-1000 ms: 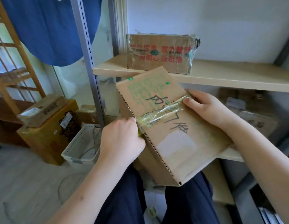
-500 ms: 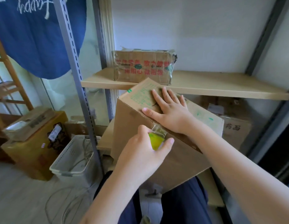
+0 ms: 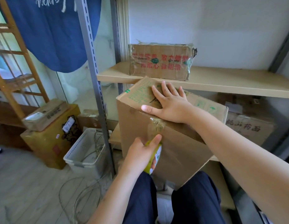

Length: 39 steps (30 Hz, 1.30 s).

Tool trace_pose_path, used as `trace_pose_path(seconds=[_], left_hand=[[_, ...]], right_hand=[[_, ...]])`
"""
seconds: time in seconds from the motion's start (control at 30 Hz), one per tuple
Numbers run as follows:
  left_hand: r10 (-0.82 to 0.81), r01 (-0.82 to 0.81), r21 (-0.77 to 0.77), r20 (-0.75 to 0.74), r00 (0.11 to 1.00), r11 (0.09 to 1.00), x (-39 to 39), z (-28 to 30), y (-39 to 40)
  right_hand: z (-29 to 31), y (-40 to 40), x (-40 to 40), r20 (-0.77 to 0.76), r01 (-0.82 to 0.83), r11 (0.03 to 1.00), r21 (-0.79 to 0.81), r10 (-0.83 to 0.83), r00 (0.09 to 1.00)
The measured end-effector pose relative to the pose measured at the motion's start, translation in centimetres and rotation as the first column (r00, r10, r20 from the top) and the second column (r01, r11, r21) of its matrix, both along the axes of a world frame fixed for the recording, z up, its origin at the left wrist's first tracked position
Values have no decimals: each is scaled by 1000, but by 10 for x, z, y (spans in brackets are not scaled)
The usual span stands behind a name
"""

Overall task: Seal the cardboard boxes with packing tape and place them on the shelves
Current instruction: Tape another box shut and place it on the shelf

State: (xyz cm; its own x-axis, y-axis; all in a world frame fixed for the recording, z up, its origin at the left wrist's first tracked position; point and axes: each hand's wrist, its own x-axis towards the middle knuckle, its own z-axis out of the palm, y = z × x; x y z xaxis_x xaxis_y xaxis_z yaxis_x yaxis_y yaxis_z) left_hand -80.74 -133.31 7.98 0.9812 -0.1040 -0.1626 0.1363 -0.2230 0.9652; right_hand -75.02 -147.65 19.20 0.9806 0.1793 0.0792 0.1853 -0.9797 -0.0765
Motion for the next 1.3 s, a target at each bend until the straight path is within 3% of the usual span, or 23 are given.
trace_pose_path(seconds=[0.13,0.3,0.43,0.53,0.6,0.73,0.83,0.9,1.0,1.13,1.23,1.3], left_hand=[[-61,56,44,120,991,997,10,-1,3],[-178,205,-119,208,962,971,-8,-8,0],[-293,352,-136,329,898,926,-29,-32,6],[-331,337,81,491,805,938,-30,-50,-5],[-323,317,112,560,763,942,-28,-57,-13],[-331,304,147,576,747,941,-22,-60,-36],[-426,362,225,460,779,905,-28,-57,-66],[-467,375,288,400,789,881,-27,-57,-86],[-474,326,379,415,777,866,-7,-54,-102],[-465,350,329,395,792,877,38,-40,-108],[-635,531,364,287,717,765,60,-25,-112],[-697,552,454,264,667,699,74,-18,-108]], right_hand=[[-9,-2,-25,-31,-105,988,-116,102,994],[-11,-9,-37,-6,-76,994,-83,76,997],[-15,-48,-60,30,-12,998,57,11,999],[-22,-83,-81,64,27,978,209,-41,997],[-31,-102,-96,88,43,949,311,-74,993],[-68,-146,-125,127,86,834,544,-184,975],[-117,-179,-139,48,123,552,824,-286,957],[-147,-190,-137,-2,157,399,903,-363,932],[-164,-187,-119,-3,205,375,904,-474,881],[-175,-184,-88,-66,288,377,880,-504,861],[-188,-189,-70,-70,322,376,869,-551,832],[-197,-194,-63,-107,352,360,864,-552,827]])
